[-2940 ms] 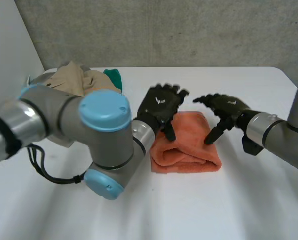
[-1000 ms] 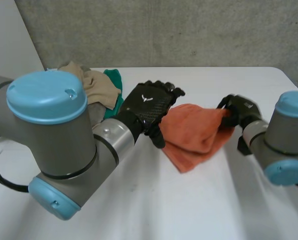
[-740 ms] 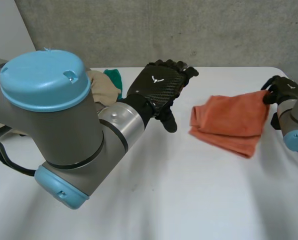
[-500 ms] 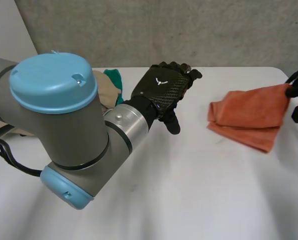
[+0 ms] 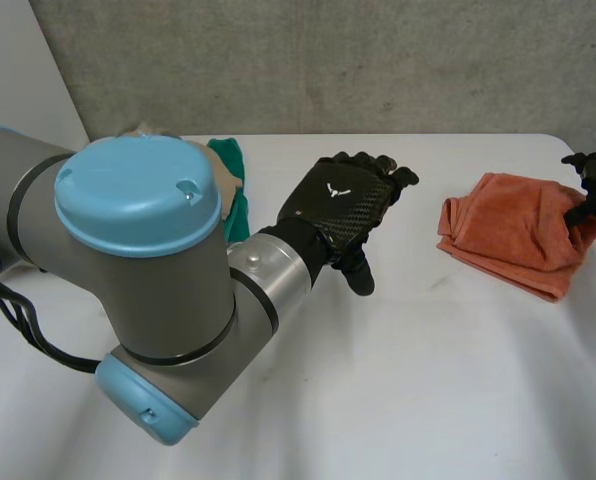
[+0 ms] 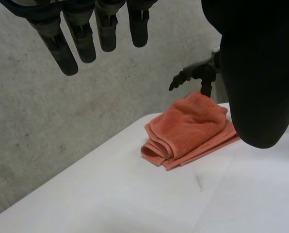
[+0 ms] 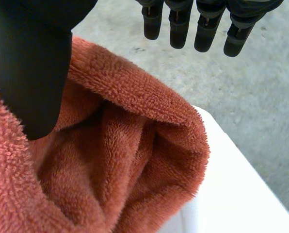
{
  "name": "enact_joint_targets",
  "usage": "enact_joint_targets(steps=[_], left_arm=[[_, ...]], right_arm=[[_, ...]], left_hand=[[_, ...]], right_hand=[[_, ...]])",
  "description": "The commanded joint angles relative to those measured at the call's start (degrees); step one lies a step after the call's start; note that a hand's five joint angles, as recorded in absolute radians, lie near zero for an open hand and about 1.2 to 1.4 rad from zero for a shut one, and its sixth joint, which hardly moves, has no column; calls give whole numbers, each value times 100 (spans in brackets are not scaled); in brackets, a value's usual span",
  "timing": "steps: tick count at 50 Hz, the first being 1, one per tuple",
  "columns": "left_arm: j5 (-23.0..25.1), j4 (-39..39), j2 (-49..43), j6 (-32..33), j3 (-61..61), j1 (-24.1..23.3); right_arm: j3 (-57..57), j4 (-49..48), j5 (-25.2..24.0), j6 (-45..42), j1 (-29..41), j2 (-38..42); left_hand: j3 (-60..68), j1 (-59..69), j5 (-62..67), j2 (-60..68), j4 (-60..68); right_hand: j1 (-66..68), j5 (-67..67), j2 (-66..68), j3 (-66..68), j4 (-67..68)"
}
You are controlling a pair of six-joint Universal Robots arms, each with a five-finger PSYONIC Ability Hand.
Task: Fold the laundry.
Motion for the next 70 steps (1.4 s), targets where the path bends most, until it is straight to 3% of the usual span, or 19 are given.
enact_joint_targets(steps=[1, 9, 26, 28, 29, 30, 39, 47, 57, 63, 67, 68, 70], left_arm=[[1, 17, 60, 1, -247, 3], [-16, 53, 104, 1, -563, 30], [10, 308, 491, 1, -1257, 275], [10, 343, 535, 1, -1319, 302], [10, 351, 543, 1, -1337, 311], [10, 352, 561, 1, -1354, 320], [10, 369, 789, -8, -1460, 424], [1, 483, 1158, -17, -1495, 741], [-16, 746, 1984, -324, -1802, 1312], [-16, 966, 2345, -360, -2057, 1620], [-25, 1063, 2451, -360, -2198, 1734], [-25, 1081, 2451, -360, -2224, 1752], [-25, 1099, 2451, -360, -2260, 1770]], right_arm=[[857, -8, -93, -1598, 16, -808], [1078, -25, -120, -2565, 288, -792], [436, -78, 12, -2716, 702, 149], [383, -69, 21, -2733, 737, 167], [348, -52, 30, -2716, 763, 132], [339, -51, 38, -2698, 772, 97], [401, -60, 12, -2374, 1079, -1071], [181, -165, -128, -1653, 1457, -2697], [207, -1027, -146, 148, 1704, -4113], [471, -782, -251, 519, 1888, -4193], [568, -44, -506, 501, 2090, -3808], [576, 131, -541, 501, 2108, -3676], [655, 685, -621, 423, 2161, -3315]], left_hand=[[-59, 19, -115, -19, 5], [-76, 2, -131, -36, -12], [-76, 2, -131, -36, -12], [-76, 2, -131, -36, -12], [-76, 2, -131, -36, -12], [-76, 2, -131, -36, -12], [-76, 2, -132, -36, -12], [-76, 2, -132, -36, -12], [-59, 19, -115, -19, 4], [-76, 2, -131, -36, -12], [-76, 2, -131, -36, -12], [-76, 2, -131, -36, -12], [-93, -15, -148, -52, -29]], right_hand=[[-377, -317, -259, -228, -227], [-377, -317, -259, -228, -227], [-377, -317, -259, -228, -227], [1520, 1580, 1638, 1669, 1670], [4812, 4873, 4931, 4961, 4962], [6604, 6665, 6723, 6754, 6755], [6623, 6683, 6741, 6772, 6773], [6623, 6683, 6741, 6772, 6773], [6623, 6683, 6741, 6772, 6773], [6623, 6683, 6741, 6772, 6773], [6623, 6683, 6741, 6772, 6773], [6129, 6190, 6247, 6278, 6279], [2990, 3051, 3109, 3140, 3140]])
